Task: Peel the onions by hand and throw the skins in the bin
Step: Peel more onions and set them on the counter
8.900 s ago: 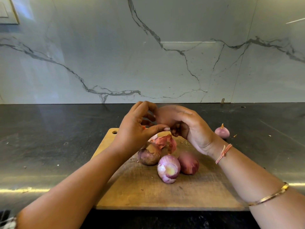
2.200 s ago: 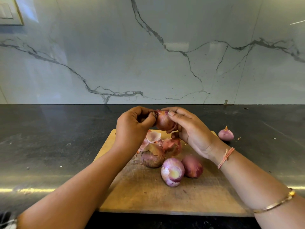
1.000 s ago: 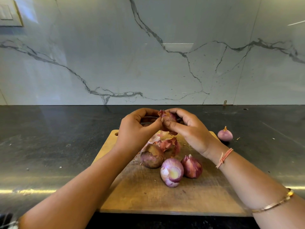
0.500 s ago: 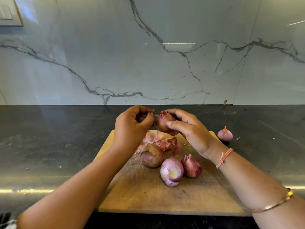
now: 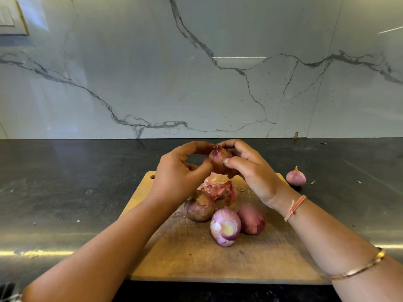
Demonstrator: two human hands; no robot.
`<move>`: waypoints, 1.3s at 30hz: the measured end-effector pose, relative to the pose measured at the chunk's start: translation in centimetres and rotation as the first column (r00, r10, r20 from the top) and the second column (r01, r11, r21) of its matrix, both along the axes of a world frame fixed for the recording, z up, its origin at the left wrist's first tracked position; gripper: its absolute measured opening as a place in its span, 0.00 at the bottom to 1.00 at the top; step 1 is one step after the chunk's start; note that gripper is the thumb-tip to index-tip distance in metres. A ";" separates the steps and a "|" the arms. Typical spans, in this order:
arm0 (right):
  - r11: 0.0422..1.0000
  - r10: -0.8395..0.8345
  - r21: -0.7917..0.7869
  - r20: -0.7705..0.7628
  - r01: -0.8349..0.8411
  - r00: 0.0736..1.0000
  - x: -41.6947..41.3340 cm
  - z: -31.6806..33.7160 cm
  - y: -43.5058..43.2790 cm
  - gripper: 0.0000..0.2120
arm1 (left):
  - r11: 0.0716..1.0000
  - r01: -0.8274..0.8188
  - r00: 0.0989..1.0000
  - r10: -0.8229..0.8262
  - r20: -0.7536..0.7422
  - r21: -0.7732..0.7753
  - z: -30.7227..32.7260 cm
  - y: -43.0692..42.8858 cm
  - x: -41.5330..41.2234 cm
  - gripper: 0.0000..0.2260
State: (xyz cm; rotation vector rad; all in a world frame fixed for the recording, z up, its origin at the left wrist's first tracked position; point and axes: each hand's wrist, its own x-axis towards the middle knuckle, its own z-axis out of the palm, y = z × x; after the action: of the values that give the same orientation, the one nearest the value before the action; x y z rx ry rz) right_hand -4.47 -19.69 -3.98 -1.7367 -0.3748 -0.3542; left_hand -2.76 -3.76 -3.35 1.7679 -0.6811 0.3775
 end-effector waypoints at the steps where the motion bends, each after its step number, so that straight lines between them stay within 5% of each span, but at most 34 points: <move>1: 1.000 -0.005 -0.015 0.011 0.005 1.000 -0.1 0.0 0.0 0.12 | 1.000 0.004 1.000 -0.004 0.003 -0.002 0.0 0.0 0.0 0.11; 13: 0.946 -0.101 -0.302 0.073 0.118 0.992 -0.4 -0.3 0.4 0.20 | 0.997 -0.018 0.998 0.014 -0.059 -0.079 -0.4 -0.1 0.3 0.08; 26: 0.935 -0.113 -0.325 0.110 0.144 0.987 -0.5 -0.1 0.5 0.19 | 0.997 -0.063 0.998 0.062 -0.021 -0.052 -0.4 0.0 0.5 0.08; 39: 0.997 -0.079 -0.017 0.018 0.079 0.997 -0.1 0.2 -0.1 0.16 | 0.991 -0.098 0.995 0.096 -0.025 -0.094 -0.1 0.0 0.3 0.09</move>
State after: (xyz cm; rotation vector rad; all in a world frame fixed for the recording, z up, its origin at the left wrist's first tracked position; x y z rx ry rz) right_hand -4.61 -19.84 -3.74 -1.7696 -0.3236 -0.4244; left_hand -2.46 -3.78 -3.45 1.7160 -0.5552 0.4500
